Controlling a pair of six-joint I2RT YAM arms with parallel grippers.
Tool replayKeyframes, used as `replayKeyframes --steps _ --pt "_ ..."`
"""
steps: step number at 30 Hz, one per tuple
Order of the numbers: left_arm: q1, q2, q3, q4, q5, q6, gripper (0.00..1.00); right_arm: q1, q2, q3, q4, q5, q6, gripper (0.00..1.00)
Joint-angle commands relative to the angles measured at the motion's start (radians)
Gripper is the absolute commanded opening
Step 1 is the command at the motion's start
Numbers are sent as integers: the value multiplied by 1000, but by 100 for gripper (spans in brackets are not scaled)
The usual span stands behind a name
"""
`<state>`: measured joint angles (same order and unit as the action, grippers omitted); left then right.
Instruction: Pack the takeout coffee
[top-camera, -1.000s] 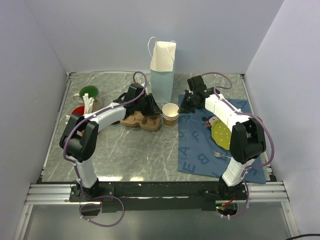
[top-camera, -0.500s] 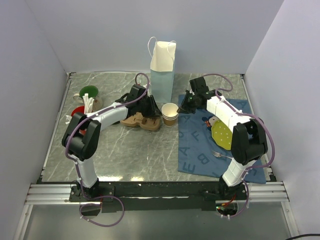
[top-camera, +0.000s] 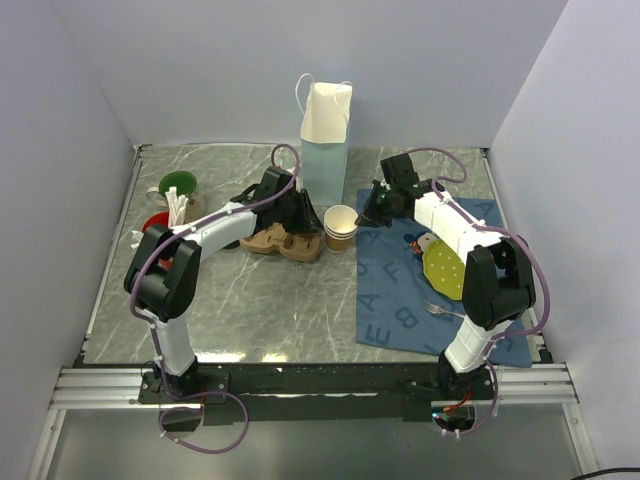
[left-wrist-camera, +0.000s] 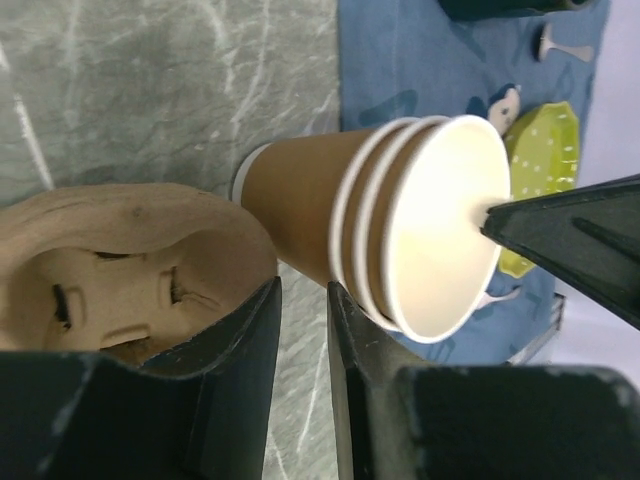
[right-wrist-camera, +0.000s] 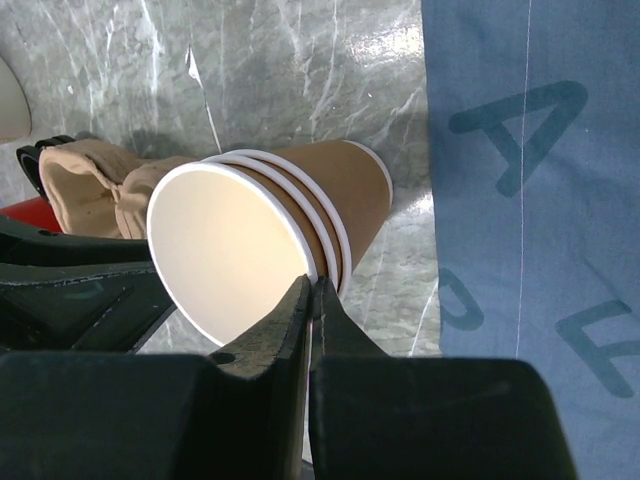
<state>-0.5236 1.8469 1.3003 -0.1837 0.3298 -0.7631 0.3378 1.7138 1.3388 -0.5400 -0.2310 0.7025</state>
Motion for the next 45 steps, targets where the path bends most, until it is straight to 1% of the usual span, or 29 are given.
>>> replayKeyframes --steps 1,2,5,9,12,24,34,39,45 --pt "-7 -49 76 -55 -67 59 31 -2 -51 23 5 -11 -1 0" --pt "-7 -52 86 -65 -89 65 32 -2 -48 25 5 -11 0 0" --pt "-7 -64 91 -77 -94 77 33 -2 -48 26 3 -11 0 0" --pt "-7 -87 56 -27 -31 62 34 -2 -46 25 2 -10 5 0" --pt "-9 -98 21 18 -9 47 33 -2 -45 20 5 -8 8 0" --pt "-10 -55 28 29 -11 41 32 -2 -45 20 6 -16 6 0" --pt "-19 -46 25 7 -46 42 30 -2 -43 22 5 -13 8 0" --pt "-19 -71 27 4 -51 42 31 -2 -40 25 -2 -10 6 0" --pt "-19 -104 44 -40 -77 27 31 -2 -42 23 -9 -2 2 0"
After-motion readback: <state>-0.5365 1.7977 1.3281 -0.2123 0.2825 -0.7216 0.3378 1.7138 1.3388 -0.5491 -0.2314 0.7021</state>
